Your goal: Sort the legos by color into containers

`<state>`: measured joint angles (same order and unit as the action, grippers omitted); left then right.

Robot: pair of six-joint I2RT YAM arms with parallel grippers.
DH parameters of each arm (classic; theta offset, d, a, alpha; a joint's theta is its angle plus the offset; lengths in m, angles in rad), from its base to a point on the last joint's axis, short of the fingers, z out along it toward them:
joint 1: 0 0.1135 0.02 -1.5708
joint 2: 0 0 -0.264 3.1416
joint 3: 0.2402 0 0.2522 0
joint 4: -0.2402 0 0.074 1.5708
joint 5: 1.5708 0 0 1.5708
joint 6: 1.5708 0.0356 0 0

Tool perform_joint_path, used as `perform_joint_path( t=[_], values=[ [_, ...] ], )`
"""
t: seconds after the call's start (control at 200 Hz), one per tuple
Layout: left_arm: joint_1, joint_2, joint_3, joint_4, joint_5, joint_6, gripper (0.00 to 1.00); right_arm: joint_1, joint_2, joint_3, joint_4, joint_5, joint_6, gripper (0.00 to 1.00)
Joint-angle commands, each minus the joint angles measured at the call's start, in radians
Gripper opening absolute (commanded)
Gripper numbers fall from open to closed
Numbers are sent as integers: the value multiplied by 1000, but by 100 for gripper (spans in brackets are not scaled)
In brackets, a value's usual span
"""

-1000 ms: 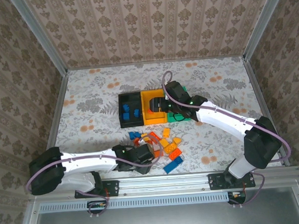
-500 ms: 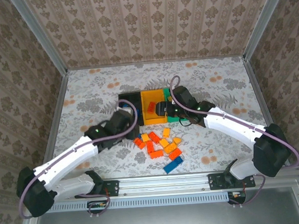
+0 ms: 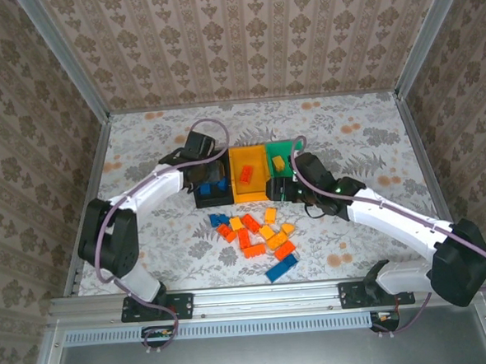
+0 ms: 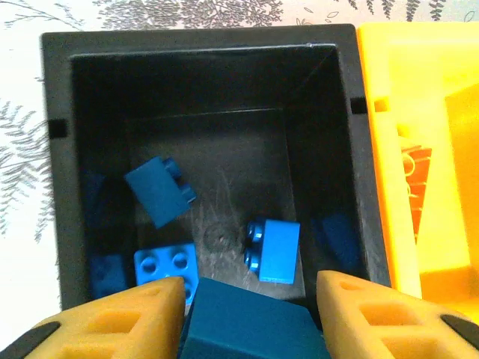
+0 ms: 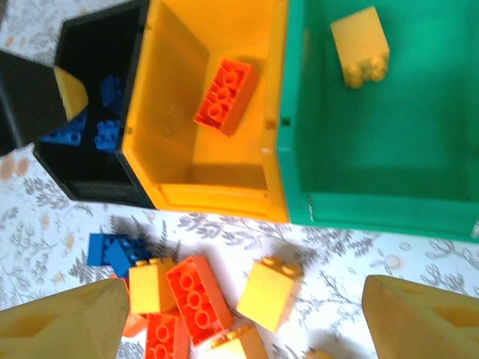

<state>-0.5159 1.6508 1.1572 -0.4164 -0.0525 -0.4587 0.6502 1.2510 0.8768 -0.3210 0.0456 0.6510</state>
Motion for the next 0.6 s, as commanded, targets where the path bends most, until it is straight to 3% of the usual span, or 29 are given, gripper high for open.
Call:
perform_joint_path(
  t=[0.0, 0.16, 0.32, 0.595],
  values=[
    [2, 31, 67, 1, 27, 26, 50, -3, -37, -48, -57, -1, -8, 83],
    [-4, 3, 96, 0, 48, 11, 80, -3, -50, -116, -90, 3, 0, 83],
    [-65, -135, 70, 19, 56, -1, 99, -2, -35, -177, -65, -21, 9, 83],
    [-223, -416, -129, 26, -31, -61, 100, 34, 21, -219, -38, -63, -19, 79]
  ],
)
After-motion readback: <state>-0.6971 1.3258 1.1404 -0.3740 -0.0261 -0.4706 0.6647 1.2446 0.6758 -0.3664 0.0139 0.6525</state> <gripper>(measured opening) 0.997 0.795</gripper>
